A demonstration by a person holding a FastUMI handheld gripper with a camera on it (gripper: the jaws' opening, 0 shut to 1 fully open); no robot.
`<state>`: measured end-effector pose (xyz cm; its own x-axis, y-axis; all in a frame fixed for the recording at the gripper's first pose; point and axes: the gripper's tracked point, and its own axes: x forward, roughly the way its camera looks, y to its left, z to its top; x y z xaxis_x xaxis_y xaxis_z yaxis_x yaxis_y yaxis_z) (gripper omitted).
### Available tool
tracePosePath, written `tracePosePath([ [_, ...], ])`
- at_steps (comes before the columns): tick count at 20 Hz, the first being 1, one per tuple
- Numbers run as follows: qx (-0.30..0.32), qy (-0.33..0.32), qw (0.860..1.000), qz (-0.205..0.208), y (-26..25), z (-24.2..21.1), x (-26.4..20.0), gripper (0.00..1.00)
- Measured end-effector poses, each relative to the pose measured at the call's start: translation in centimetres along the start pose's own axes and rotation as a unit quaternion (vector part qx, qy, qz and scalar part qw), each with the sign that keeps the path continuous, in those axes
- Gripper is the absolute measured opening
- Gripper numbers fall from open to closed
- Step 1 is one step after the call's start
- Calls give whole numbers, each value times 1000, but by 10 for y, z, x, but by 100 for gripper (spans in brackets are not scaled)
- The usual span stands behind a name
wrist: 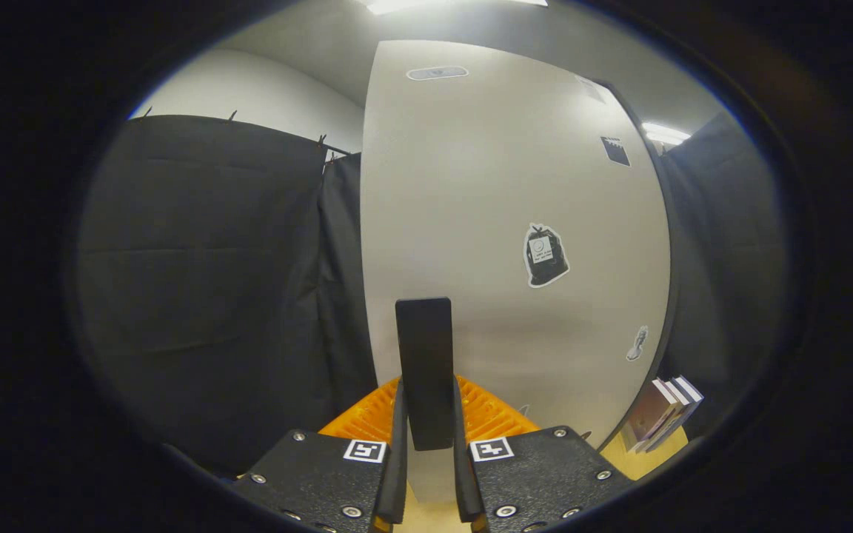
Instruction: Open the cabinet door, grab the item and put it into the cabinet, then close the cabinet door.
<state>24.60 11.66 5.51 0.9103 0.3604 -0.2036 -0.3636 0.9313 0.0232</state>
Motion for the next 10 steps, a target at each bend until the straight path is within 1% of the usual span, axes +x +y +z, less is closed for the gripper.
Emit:
tracePosePath([
  [3, 0, 2, 1000, 4, -6, -1, -15, 27],
  [10, 22, 6, 1000, 6, -24, -3, -53, 27],
])
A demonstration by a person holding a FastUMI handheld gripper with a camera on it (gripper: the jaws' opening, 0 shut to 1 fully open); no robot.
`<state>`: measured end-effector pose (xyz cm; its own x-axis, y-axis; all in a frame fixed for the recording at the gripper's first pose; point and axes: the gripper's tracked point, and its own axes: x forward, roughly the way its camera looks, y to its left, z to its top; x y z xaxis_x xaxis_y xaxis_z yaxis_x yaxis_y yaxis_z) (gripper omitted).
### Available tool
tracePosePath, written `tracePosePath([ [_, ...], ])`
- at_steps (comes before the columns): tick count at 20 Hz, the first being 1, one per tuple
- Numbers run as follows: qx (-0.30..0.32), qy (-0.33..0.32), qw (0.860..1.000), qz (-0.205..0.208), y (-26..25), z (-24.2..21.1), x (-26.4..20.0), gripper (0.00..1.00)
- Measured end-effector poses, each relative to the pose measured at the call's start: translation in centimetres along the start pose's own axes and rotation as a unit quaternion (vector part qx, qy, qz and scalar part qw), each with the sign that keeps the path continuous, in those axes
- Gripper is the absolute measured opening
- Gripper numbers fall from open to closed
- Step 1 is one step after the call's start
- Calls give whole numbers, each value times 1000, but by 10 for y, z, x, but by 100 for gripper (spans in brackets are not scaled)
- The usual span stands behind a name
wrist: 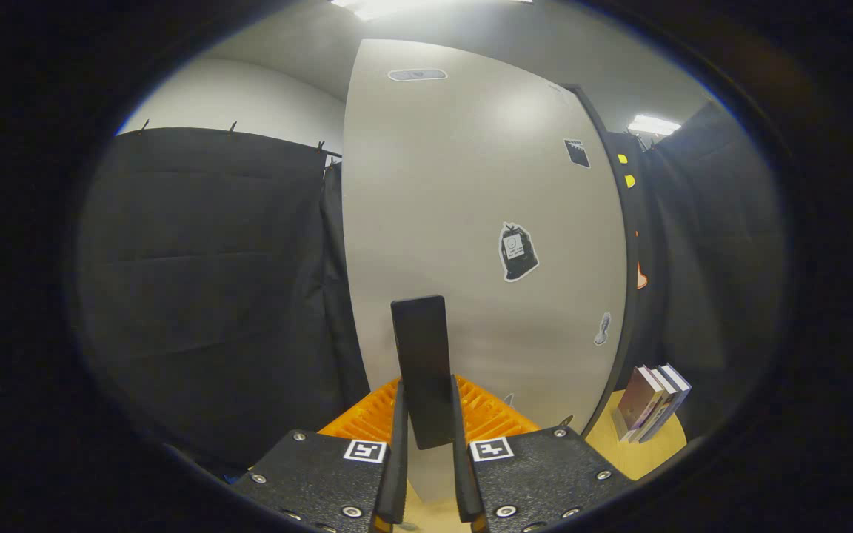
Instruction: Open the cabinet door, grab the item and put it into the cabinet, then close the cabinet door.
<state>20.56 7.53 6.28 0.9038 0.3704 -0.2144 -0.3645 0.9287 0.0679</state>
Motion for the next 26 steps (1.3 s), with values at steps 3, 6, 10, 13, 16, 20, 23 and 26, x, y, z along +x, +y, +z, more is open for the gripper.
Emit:
tracePosePath([
  [3, 7, 1, 1000, -5, -7, -1, -18, 27],
  [6, 23, -1, 1000, -9, -15, -3, -37, 24],
  [10, 30, -7, 999, -22, -28, -3, -55, 18],
  [13, 21, -8, 999, -47, -39, -3, -65, 15],
  [16, 9, -10, 997, -70, -54, -2, -75, 15],
  [20, 12, -10, 996, -90, -67, -3, -87, 15],
  [23, 2, -14, 993, -117, -85, -1, -96, 11],
  [26, -1, -15, 989, -146, -102, -1, -105, 11],
])
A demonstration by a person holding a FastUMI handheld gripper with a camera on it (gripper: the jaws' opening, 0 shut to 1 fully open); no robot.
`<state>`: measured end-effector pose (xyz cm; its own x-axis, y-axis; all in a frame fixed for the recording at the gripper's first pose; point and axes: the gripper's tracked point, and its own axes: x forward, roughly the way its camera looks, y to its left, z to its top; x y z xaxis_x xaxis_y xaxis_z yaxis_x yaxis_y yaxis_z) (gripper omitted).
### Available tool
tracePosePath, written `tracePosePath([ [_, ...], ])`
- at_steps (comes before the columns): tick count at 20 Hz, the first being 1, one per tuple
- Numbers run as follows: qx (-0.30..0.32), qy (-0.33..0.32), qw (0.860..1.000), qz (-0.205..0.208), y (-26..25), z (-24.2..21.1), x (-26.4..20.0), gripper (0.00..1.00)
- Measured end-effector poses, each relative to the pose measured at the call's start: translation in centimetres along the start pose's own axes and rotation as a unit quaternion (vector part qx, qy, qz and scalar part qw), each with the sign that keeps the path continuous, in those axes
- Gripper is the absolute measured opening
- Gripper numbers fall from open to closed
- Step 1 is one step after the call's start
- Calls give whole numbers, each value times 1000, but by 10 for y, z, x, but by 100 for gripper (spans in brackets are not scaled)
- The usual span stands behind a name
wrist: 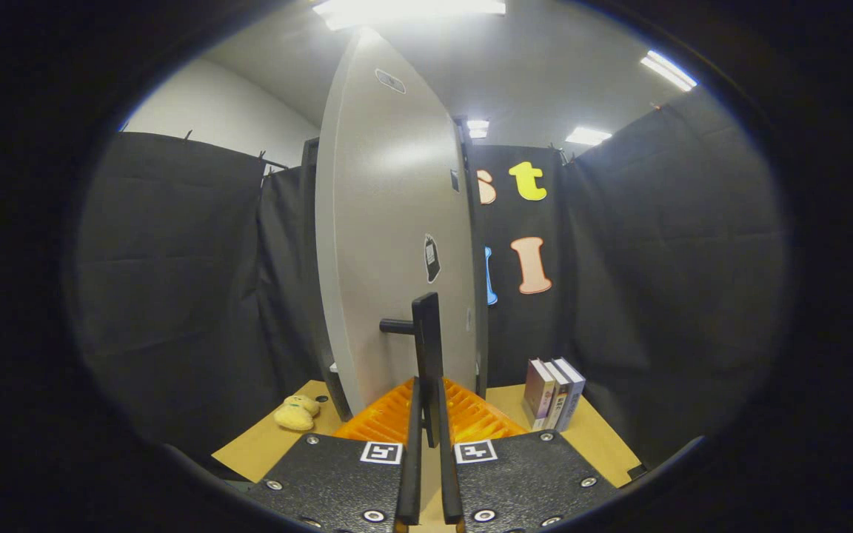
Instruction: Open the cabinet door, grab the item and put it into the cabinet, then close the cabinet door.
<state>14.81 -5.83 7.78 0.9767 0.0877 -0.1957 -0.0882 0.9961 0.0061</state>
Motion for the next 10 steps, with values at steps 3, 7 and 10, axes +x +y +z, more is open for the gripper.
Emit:
tracePosePath([
  [3, -16, -6, 999, -43, -24, 1, -4, 11],
  [7, -34, -22, 993, -114, -65, 2, -14, 11],
  [10, -36, -34, 989, -138, -85, 6, -20, 4],
])
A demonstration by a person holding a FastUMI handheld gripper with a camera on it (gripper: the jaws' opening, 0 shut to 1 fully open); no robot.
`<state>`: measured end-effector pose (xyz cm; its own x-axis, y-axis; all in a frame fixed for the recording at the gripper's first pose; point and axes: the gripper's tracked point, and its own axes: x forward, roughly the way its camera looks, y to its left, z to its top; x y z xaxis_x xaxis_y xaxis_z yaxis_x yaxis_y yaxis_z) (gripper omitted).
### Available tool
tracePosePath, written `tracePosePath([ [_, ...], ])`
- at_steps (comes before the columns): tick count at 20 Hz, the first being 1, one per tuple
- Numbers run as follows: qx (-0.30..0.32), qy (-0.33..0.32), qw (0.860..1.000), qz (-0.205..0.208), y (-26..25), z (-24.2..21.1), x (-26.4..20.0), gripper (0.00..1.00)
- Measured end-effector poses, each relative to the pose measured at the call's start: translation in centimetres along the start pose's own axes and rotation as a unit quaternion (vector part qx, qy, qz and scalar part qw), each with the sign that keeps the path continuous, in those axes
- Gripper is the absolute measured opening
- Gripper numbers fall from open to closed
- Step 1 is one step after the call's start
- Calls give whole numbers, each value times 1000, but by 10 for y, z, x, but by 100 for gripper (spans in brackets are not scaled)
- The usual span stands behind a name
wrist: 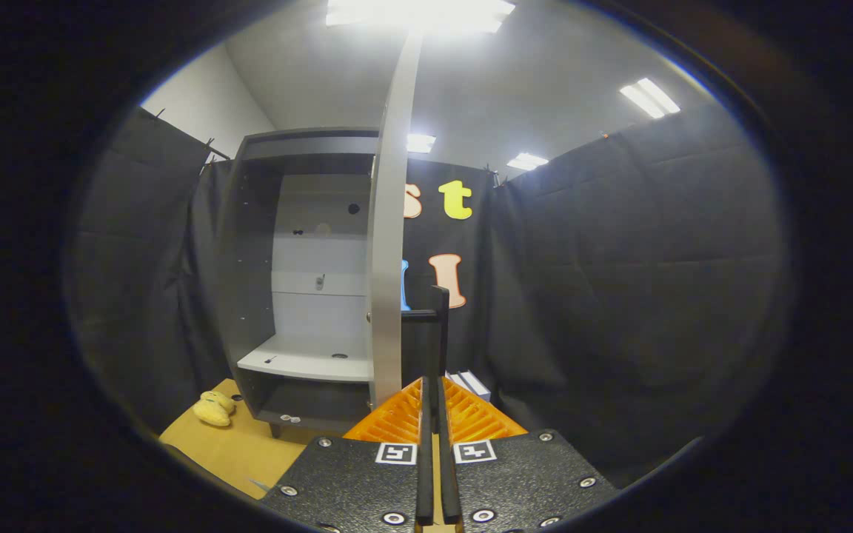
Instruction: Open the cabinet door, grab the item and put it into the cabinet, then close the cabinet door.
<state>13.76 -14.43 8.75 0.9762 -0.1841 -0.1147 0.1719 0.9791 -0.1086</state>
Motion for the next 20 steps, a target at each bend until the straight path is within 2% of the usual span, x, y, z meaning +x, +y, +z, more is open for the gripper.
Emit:
tracePosePath([
  [3, 14, 1, 1000, 4, 10, -5, -6, 7],
  [5, -4, -28, 999, -25, 2, 5, -9, 16],
  [6, -14, -50, 998, -38, 1, 13, -10, 16],
  [7, -12, -69, 997, -28, 11, 19, -15, 21],
  [8, -9, -81, 996, -18, 24, 23, -21, 29],
  [11, -7, -97, 995, -9, 53, 15, -33, 89],
  [13, 1, -94, 996, 10, 80, 4, -38, 93],
  [20, 76, -54, 993, 73, 165, -46, -37, 93],
])
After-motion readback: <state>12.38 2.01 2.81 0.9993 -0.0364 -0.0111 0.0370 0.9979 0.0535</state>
